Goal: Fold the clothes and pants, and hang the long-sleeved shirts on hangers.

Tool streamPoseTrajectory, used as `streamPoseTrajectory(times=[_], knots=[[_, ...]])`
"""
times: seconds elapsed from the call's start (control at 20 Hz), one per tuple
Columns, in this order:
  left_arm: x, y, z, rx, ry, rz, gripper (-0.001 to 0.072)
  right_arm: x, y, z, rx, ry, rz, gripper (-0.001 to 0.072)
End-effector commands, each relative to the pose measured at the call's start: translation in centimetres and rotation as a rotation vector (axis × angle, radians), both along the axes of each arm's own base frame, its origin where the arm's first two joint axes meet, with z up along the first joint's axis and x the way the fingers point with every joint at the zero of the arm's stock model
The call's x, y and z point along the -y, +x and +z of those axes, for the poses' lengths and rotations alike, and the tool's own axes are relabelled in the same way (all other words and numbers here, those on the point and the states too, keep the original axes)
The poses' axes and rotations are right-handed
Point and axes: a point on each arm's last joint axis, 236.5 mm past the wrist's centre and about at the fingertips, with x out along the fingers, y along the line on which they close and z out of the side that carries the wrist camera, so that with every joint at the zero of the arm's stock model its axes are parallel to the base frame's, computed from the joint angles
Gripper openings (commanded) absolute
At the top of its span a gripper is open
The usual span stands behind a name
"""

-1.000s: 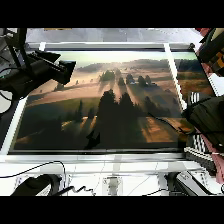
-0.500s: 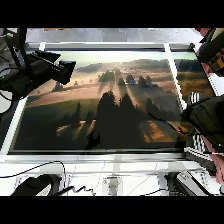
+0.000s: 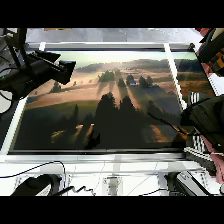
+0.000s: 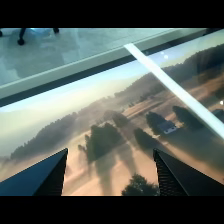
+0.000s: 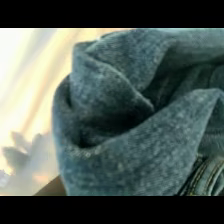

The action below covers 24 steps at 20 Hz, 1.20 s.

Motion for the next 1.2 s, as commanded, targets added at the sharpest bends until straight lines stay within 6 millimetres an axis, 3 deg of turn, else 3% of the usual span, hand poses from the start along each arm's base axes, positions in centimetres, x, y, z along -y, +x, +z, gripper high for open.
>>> streamPoseTrajectory(times=[0.0,0.1,0.15,0.2,0.25,0.3,0.75,0.95,1.15], knots=[[0.0,0.0,0.0,0.001,0.000,0.001,0.0601,1.1,-7.2,-3.7,-0.292,0.058,-0.195,0.0043],[0.0,0.0,0.0,0.001,0.000,0.001,0.0601,2.3,-11.7,-4.2,-0.452,0.023,-0.306,0.0043],[0.0,0.0,0.0,0.001,0.000,0.001,0.0601,3.0,-13.1,-4.0,-0.499,-0.003,-0.348,0.0044],[0.0,0.0,0.0,0.001,0.000,0.001,0.0601,3.4,-13.4,-3.8,-0.507,-0.021,-0.362,0.0103],[0.0,0.0,0.0,0.001,0.000,0.001,0.0600,3.7,-13.1,-3.7,-0.492,-0.034,-0.360,0.0352],[0.0,0.0,0.0,0.001,0.000,0.001,0.0601,3.7,-12.5,-3.6,-0.470,-0.034,-0.346,0.0682],[0.0,0.0,0.0,0.001,0.000,0.001,0.0600,3.0,-8.2,-3.1,-0.314,-0.016,-0.249,0.0685],[0.0,0.0,0.0,0.001,0.000,0.001,0.0601,0.7,-3.4,-2.2,-0.124,0.072,-0.151,0.0686],[0.0,0.0,0.0,0.001,0.000,0.001,0.0600,-2.7,2.3,1.0,0.146,0.194,-0.033,0.0685]])
